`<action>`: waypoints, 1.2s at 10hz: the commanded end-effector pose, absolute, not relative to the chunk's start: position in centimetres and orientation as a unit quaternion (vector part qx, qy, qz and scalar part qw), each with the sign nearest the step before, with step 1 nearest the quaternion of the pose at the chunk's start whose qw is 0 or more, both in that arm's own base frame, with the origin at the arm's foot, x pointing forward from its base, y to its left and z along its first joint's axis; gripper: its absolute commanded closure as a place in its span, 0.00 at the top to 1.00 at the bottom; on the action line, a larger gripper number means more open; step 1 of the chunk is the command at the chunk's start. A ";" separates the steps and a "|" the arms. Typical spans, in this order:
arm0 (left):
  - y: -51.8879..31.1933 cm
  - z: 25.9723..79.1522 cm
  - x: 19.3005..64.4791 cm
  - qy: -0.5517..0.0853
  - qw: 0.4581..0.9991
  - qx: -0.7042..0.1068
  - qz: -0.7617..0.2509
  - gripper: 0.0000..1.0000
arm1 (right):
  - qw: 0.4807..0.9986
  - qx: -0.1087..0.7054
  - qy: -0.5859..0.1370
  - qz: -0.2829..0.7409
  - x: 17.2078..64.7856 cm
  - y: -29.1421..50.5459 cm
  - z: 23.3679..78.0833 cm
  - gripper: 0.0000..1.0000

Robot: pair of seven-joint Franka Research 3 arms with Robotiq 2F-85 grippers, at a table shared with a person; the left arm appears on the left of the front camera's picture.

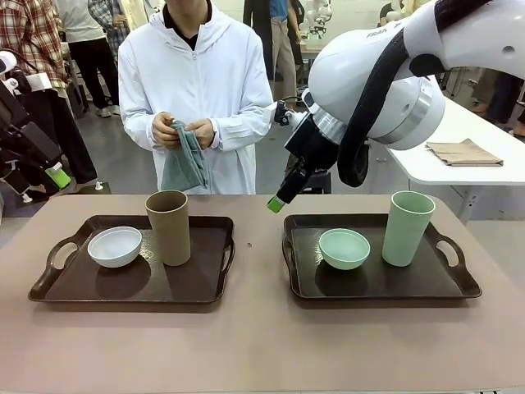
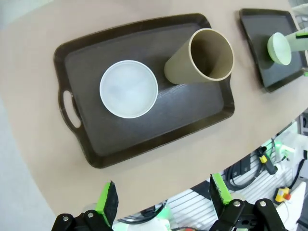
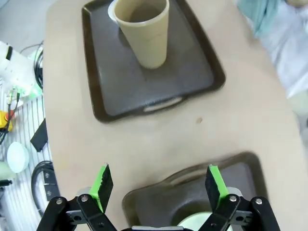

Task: Set up a tray with a mat and arrange the tableware.
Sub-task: Pick up the Picnic Bowl and Reusable plastic cup from the Handle tray in front of the human's position and hold them in the air.

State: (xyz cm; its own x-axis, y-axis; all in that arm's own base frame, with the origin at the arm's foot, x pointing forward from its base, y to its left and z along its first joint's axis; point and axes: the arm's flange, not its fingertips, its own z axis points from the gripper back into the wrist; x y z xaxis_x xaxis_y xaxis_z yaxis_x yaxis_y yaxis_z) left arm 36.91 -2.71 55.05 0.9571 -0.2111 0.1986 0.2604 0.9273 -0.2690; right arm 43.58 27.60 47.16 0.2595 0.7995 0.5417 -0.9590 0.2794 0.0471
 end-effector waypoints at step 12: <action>-1.6 42.4 43.7 -0.109 0.985 -0.090 -0.102 1.00 | 0.600 0.348 -0.286 0.661 51.9 40.3 31.5 1.00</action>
State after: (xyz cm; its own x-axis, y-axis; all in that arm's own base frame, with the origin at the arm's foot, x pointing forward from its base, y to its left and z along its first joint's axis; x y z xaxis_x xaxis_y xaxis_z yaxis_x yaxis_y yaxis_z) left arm 42.85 -1.12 42.94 0.9670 -0.1535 0.2032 0.1873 0.9694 -0.1590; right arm 50.99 38.67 31.26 -0.0632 0.5949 0.8013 -0.9916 -0.1284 0.0172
